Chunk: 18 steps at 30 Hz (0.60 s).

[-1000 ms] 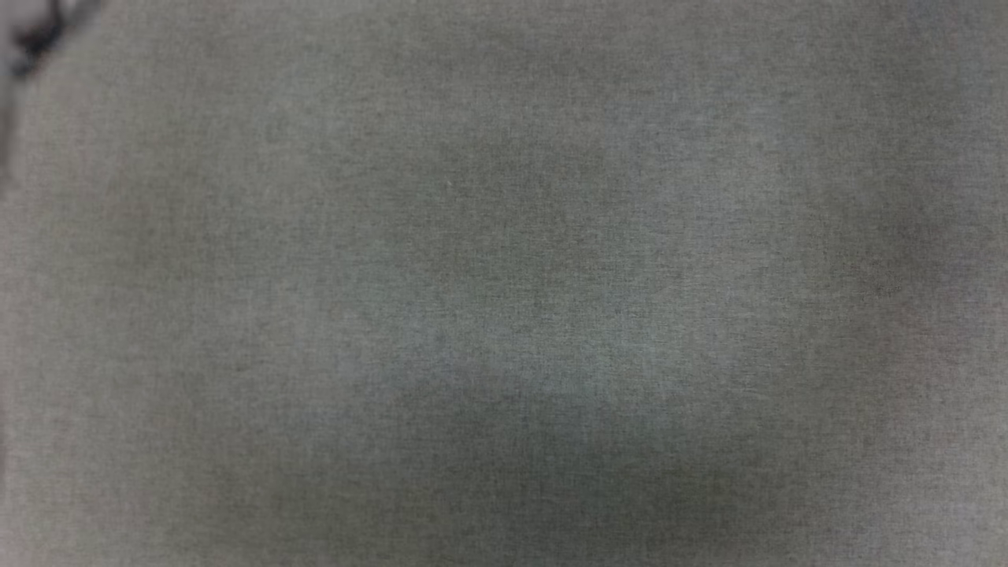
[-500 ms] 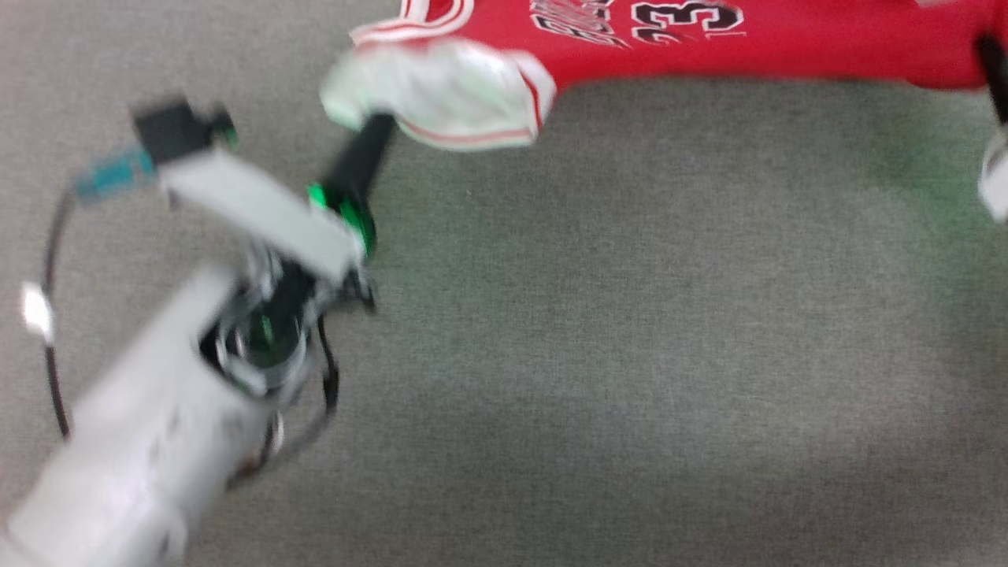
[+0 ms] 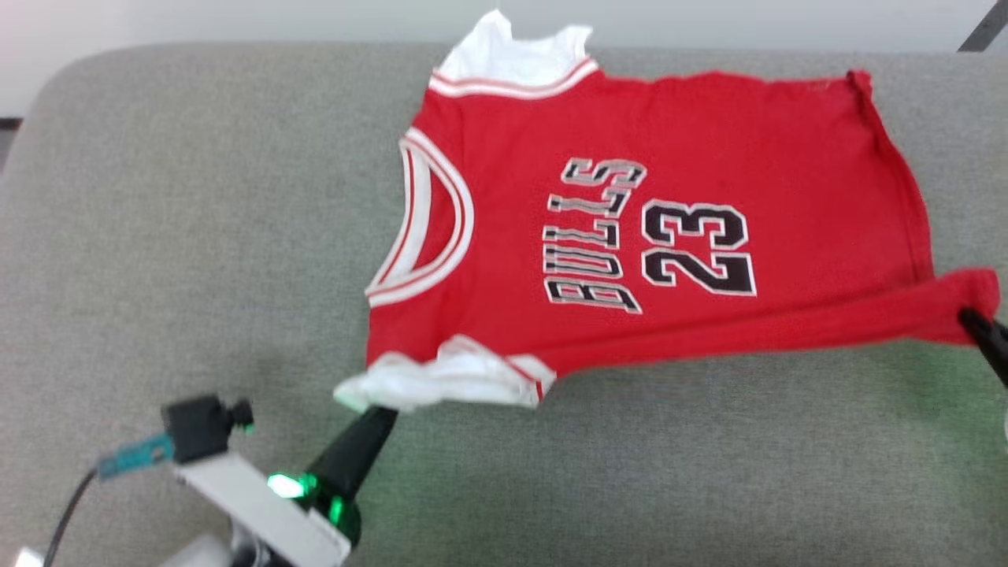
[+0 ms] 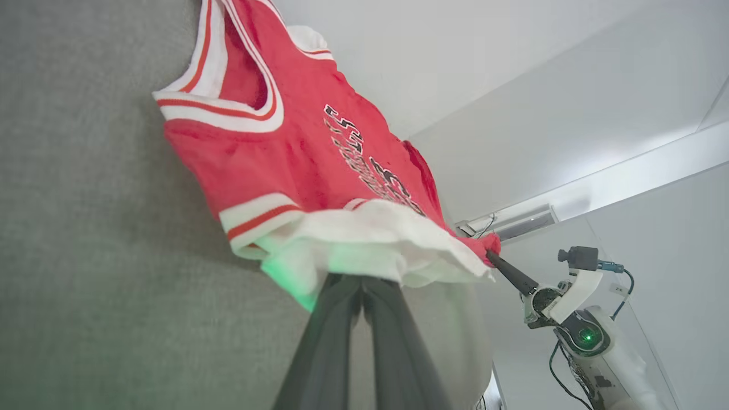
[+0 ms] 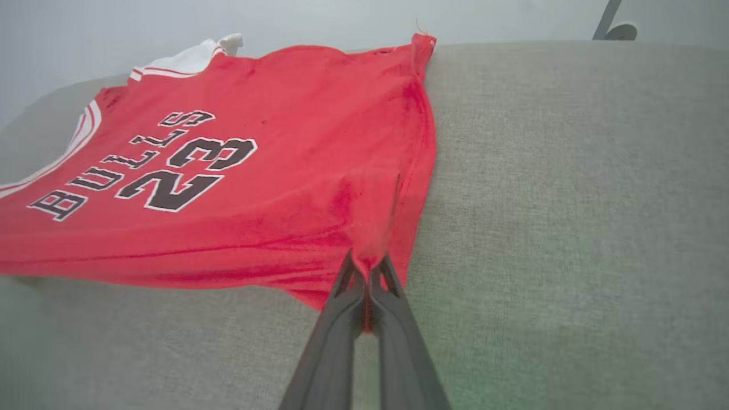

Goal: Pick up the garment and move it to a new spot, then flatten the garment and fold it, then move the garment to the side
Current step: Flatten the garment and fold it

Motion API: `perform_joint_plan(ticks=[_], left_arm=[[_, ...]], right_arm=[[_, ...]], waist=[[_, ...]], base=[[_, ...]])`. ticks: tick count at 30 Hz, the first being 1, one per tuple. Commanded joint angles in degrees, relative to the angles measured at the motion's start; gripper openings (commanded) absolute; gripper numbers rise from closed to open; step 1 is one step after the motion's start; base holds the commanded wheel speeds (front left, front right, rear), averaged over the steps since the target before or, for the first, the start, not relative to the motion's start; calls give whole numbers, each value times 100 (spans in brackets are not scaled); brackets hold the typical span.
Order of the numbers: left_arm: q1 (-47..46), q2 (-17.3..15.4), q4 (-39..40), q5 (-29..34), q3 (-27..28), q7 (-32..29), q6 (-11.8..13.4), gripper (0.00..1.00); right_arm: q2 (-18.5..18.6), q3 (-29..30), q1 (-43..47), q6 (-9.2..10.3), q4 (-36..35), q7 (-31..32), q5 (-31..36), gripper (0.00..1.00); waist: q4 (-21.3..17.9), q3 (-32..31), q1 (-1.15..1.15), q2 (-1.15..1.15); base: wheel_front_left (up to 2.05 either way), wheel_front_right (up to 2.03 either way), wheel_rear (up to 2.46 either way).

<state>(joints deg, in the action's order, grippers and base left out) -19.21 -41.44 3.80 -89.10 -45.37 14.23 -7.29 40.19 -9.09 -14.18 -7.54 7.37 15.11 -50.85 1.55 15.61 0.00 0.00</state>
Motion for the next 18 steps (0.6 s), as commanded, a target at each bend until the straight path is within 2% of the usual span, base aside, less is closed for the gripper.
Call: perform_joint_plan(ticks=[1, 4, 5, 11, 14, 18], left_arm=[[256, -85, 143, 54, 94, 54, 77, 0], [721, -157, 520, 147, 330, 92, 294, 0], [721, -157, 520, 147, 330, 92, 294, 0], [1368, -202, 1242, 462, 678, 96, 621, 0], [1329, -235, 1427, 603, 728, 74, 713, 0], [780, -166, 1358, 768, 668, -247, 743, 0]], right_arm=[[-72, 294, 303, 10, -195, 120, 100, 0], [-294, 824, 856, 10, -729, 405, 254, 0], [-294, 824, 856, 10, -729, 405, 254, 0], [-901, 1673, 1657, 9, -1710, 1024, 558, 0], [-1177, 1929, 1778, 9, -2029, 1274, 675, 0], [-1456, 2107, 1616, 9, -2161, 1464, 809, 0]], waist=[[-46, -78, 0, 0], [-88, -83, 0, 0], [-88, -83, 0, 0], [-126, -21, 0, 0], [-131, 35, 0, 0], [-120, 135, 0, 0]], base=[[0, 0, 0], [0, 0, 0], [0, 0, 0], [0, 0, 0], [0, 0, 0], [0, 0, 0]])
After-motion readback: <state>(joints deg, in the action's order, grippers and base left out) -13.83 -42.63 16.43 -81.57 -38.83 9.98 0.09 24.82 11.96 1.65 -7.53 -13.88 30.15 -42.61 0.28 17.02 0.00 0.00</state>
